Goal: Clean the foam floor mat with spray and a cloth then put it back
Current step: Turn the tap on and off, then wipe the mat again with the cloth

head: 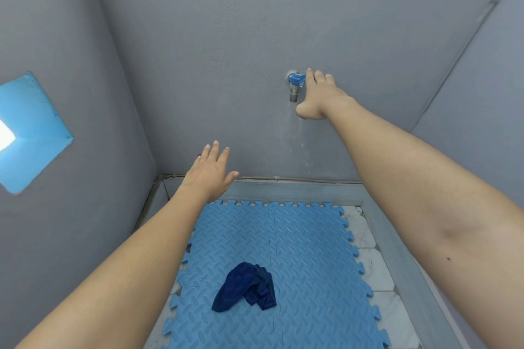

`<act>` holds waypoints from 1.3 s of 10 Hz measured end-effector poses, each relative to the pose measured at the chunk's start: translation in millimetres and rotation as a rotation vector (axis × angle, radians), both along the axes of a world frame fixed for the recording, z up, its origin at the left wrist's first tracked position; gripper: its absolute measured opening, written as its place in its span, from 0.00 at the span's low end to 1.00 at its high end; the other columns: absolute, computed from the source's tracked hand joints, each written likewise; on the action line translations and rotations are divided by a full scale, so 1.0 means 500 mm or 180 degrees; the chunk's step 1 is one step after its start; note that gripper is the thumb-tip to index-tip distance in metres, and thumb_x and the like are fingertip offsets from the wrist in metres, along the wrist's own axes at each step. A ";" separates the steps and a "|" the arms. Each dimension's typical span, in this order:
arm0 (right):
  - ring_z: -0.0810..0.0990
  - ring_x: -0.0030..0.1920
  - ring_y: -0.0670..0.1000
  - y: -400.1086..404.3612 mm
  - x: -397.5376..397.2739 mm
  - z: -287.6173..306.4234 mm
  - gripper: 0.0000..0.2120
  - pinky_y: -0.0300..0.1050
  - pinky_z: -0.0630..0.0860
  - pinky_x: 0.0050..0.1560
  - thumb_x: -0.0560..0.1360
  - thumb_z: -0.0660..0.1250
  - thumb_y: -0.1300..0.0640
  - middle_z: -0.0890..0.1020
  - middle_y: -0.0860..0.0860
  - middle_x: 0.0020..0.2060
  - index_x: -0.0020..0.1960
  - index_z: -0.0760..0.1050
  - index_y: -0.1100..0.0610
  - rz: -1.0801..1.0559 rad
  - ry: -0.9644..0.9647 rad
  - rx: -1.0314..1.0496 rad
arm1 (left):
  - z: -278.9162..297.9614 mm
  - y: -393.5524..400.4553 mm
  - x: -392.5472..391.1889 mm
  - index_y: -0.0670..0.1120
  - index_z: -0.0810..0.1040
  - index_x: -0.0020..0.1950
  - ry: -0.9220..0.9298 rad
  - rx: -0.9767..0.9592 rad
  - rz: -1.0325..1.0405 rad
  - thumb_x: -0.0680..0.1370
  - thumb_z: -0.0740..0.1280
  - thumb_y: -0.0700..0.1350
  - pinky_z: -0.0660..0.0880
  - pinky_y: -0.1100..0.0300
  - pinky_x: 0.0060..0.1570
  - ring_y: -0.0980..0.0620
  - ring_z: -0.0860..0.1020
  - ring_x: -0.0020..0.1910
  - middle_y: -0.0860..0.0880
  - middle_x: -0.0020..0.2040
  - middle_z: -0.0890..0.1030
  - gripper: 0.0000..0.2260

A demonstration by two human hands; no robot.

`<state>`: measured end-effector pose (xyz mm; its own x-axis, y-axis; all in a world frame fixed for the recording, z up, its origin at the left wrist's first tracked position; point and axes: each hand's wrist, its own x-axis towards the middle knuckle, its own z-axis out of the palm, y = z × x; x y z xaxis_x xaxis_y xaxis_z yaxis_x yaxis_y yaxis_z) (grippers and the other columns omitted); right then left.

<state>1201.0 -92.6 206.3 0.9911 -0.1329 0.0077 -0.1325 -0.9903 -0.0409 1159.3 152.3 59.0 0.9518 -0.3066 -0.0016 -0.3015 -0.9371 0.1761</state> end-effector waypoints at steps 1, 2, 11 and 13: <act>0.43 0.79 0.55 -0.009 0.000 -0.018 0.46 0.57 0.62 0.72 0.71 0.63 0.54 0.49 0.50 0.79 0.80 0.39 0.58 0.0056 -0.0100 0.0107 | -0.011 0.001 -0.002 0.45 0.47 0.79 0.0034 -0.0020 0.0005 0.82 0.53 0.57 0.51 0.49 0.75 0.43 0.45 0.78 0.42 0.79 0.44 0.31; 0.42 0.79 0.54 -0.013 0.004 -0.033 0.47 0.61 0.61 0.71 0.70 0.63 0.54 0.47 0.48 0.78 0.80 0.39 0.57 0.0068 -0.0222 0.0031 | -0.028 0.001 -0.004 0.45 0.47 0.79 0.0083 0.0021 0.0015 0.82 0.53 0.57 0.51 0.49 0.75 0.43 0.45 0.78 0.42 0.79 0.44 0.31; 0.39 0.80 0.52 -0.113 -0.438 -0.998 0.34 0.62 0.39 0.77 0.75 0.34 0.29 0.40 0.45 0.80 0.78 0.36 0.39 -0.0933 0.0707 0.0594 | -0.674 -0.109 -0.221 0.50 0.52 0.78 0.0712 0.0191 -0.0796 0.77 0.47 0.68 0.45 0.46 0.76 0.48 0.48 0.78 0.49 0.78 0.44 0.34; 0.46 0.80 0.51 -0.116 -0.437 -1.035 0.33 0.58 0.40 0.78 0.77 0.43 0.32 0.51 0.48 0.80 0.80 0.50 0.42 -0.0923 0.0186 0.0580 | -0.754 -0.083 -0.133 0.53 0.58 0.77 -0.0017 -0.0114 0.0240 0.81 0.52 0.55 0.44 0.48 0.74 0.47 0.50 0.78 0.47 0.79 0.52 0.24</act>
